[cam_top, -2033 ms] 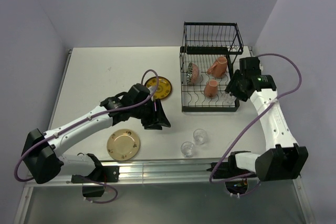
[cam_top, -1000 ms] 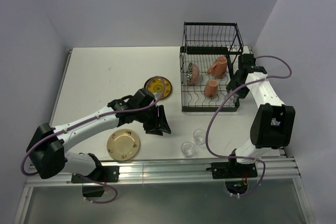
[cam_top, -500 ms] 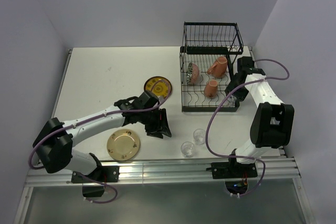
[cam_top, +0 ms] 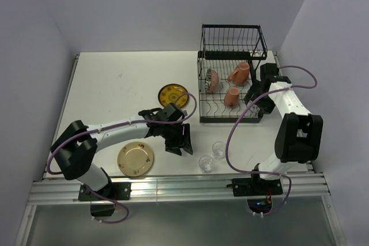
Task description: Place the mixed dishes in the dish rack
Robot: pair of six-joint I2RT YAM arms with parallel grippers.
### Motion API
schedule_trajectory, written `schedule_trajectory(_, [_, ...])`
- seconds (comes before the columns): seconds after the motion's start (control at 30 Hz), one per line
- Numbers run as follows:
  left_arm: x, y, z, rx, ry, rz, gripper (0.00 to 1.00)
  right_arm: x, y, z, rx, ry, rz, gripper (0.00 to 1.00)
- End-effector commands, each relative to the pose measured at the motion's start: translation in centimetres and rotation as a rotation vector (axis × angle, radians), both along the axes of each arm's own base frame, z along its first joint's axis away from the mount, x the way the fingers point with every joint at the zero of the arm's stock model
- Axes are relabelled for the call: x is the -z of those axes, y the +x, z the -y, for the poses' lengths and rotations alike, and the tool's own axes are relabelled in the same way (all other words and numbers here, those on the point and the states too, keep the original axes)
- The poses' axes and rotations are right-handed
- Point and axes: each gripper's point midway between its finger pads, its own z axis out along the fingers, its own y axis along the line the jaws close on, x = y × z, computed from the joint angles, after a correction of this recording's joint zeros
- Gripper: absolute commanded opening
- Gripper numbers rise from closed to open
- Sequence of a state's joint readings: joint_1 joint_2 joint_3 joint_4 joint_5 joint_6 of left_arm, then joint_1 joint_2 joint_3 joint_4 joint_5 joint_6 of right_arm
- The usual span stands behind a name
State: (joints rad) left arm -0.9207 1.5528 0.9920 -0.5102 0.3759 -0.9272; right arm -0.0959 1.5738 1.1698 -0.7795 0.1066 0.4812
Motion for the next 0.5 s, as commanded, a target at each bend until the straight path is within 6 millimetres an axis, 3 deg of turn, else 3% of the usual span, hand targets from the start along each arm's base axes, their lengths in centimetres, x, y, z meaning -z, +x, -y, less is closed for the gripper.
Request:
schedule_trajectory(0.0, [-0.9,0.9,2.3,0.043,-0.054,0.053,0.61,-1.7,0.1,0.2,-0.004,-0.031,0.059,0.99])
schedule_trajectory(0.27, [0.0,0.4,3.7,0.075,-0.026,0.05,0.61,-3.7,-0.1,-0.2,-0.013,-0.037,0.109,1.0])
schedule_trajectory(0.47, [0.3,-0.5,4.1,0.091,-0.012,0.044,0.61,-6.4,-0.5,-0.9,-0.033,-0.015,0.182,1.0])
